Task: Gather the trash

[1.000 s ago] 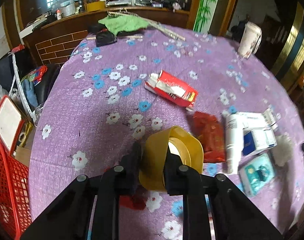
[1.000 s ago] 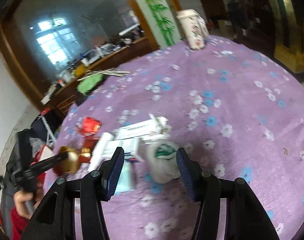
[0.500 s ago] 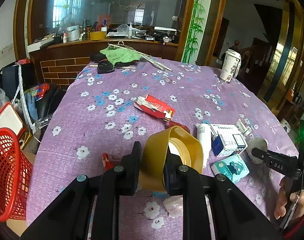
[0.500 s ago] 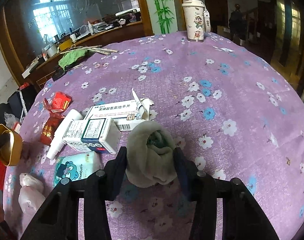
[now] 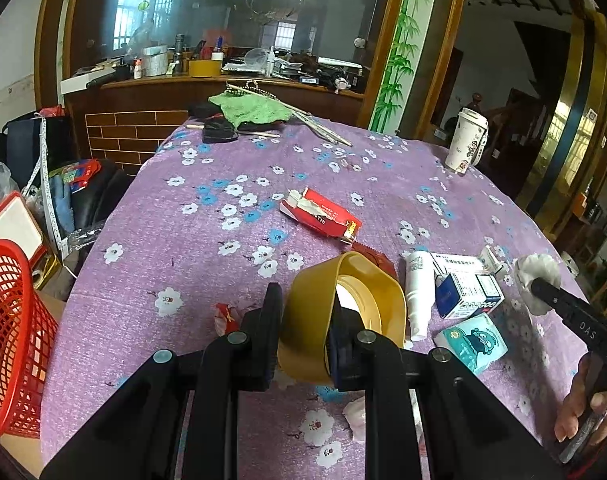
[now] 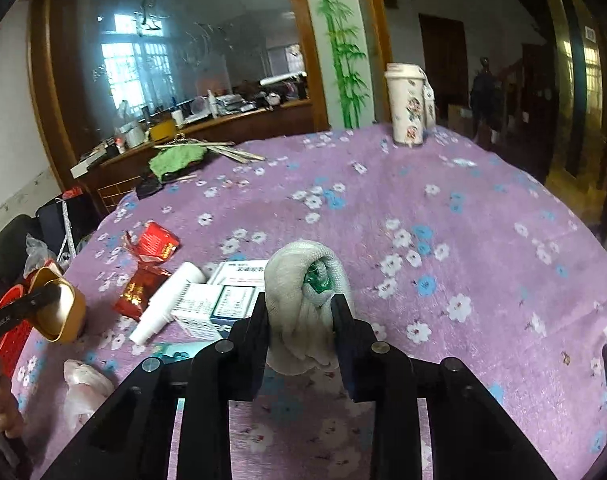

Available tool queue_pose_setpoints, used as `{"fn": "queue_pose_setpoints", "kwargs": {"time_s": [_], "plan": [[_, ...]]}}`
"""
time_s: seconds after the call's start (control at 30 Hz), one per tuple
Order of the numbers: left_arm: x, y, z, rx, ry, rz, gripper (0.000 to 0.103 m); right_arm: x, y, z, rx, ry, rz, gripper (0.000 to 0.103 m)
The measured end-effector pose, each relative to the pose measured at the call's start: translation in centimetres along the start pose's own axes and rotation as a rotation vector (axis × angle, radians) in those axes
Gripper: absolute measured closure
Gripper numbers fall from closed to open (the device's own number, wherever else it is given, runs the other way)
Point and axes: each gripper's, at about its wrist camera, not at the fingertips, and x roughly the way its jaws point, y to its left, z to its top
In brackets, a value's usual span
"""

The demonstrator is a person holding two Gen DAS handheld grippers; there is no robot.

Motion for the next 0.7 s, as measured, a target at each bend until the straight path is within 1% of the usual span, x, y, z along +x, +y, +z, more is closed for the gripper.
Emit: {"fn": "queue_pose_setpoints", "kwargs": {"time_s": [0.17, 0.37, 0.7], "plan": [[-0.22, -0.82, -0.26, 0.039, -0.016, 0.017, 0.084, 0.11, 0.99, -0.06, -0.04, -0.002, 0.003, 0.071], [-0.52, -0.71, -0.21, 0.038, -0.027, 0.017, 0.084, -0.02, 0.95, -0.1, -0.041, -0.008, 0.008, 0.071], [-0.46, -0.88, -0.35, 0.05, -0.031, 0.038, 0.084, -0.15, 1.08, -0.13, -0.047, -0.013, 0.029, 0.071]]}}
